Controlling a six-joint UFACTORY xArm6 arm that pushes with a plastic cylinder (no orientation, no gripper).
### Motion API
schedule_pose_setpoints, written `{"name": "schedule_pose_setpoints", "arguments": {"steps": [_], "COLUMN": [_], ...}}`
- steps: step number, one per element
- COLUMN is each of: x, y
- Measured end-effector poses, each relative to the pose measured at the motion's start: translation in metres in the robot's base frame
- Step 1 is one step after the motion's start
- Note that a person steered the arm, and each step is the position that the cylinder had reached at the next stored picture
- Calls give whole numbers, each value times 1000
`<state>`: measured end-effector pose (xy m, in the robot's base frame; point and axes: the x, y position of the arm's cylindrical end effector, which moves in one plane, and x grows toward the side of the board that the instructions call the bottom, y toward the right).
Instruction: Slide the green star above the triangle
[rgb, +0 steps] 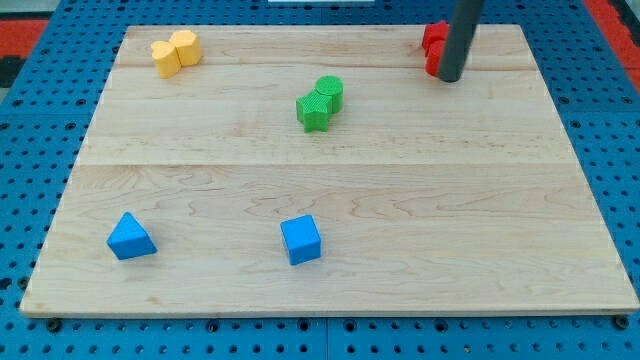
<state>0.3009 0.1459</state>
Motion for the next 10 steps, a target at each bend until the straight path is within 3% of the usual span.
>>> {"name": "schedule_pose_setpoints", "arguments": {"steps": [1,3,4,5,6,7,9,10], "x": [4,86,92,36,-25,-49,-46,-29], "y": [-70,-126,-122,-83,-81,-109,-194,-193]}}
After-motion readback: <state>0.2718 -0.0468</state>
